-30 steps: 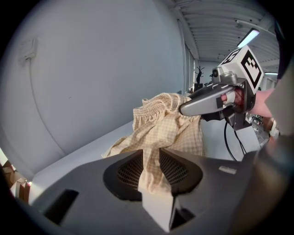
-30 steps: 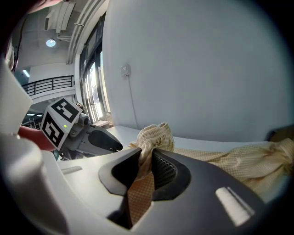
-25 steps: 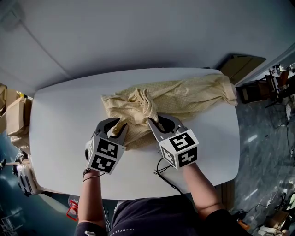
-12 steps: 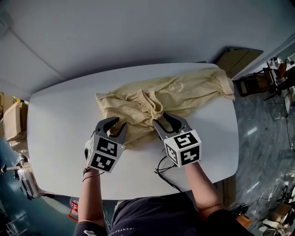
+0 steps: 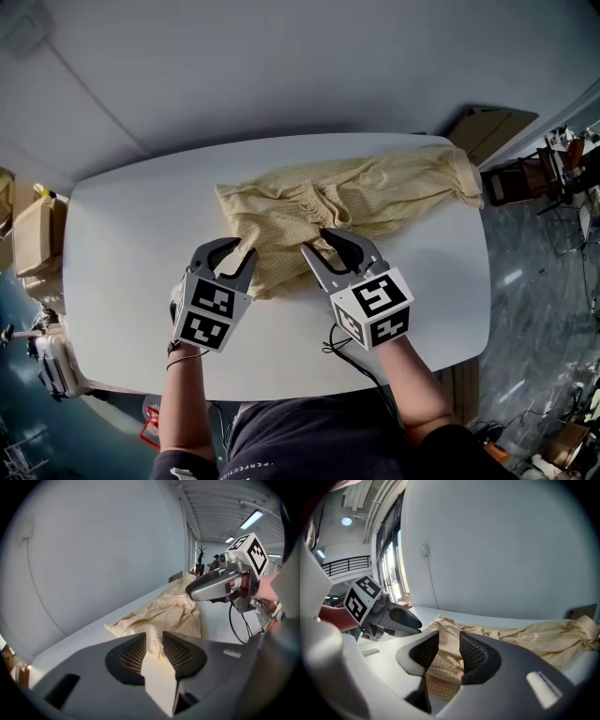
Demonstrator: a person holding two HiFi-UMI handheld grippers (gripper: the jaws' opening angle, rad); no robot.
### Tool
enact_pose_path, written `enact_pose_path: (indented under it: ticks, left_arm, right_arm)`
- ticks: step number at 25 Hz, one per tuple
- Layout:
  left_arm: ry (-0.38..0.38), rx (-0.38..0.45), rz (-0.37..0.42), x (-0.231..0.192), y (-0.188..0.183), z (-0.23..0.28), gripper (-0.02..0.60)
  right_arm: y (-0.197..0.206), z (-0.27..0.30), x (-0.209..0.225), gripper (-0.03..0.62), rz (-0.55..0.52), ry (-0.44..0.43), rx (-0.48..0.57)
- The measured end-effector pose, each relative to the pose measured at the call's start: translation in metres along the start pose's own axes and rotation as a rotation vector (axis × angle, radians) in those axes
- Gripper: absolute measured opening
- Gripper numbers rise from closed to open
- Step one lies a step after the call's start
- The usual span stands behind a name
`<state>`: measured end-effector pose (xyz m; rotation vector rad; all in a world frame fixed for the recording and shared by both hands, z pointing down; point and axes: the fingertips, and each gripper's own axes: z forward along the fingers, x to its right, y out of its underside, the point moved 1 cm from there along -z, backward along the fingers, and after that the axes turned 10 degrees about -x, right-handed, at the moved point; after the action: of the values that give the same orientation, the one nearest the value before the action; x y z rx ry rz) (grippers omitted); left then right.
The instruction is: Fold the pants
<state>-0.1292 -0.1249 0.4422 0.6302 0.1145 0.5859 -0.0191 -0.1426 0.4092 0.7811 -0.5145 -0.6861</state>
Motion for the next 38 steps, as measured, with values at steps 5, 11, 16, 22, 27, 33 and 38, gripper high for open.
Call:
enact_pose_path:
  ticks: [5, 11, 16, 22, 27, 33, 38]
  left_arm:
    - [-0.007, 0.007, -0.061, -0.012, 0.027, -0.019, 0.118]
    - [-0.015, 0.004, -0.104, -0.023, 0.06, -0.035, 0.118]
    - [-0.008, -0.003, -0.119, -0.032, 0.083, -0.043, 0.118]
    - [0.005, -0.008, -0.105, -0.039, 0.096, -0.048, 0.118]
    - [0.018, -0.008, -0.084, -0.039, 0.099, -0.049, 0.118]
    - [0.039, -0.019, -0.062, -0.033, 0.1, -0.046, 0.118]
    - [0.059, -0.035, -0.048, -0.027, 0.097, -0.041, 0.101]
  right_arm:
    - [0.003, 0.021, -0.058, 0.141, -0.084, -0.11, -0.051]
    - [0.028, 0.049, -0.115, 0.197, -0.219, -0.13, -0.163]
    - [0.056, 0.074, -0.124, 0.245, -0.286, -0.021, -0.265]
    - [0.07, 0.087, -0.117, 0.242, -0.291, 0.075, -0.341]
    - [0.076, 0.091, -0.114, 0.208, -0.281, 0.11, -0.365]
    - [0.075, 0.089, -0.109, 0.11, -0.256, 0.131, -0.371]
    - [0.063, 0.08, -0.108, 0.077, -0.227, 0.096, -0.334]
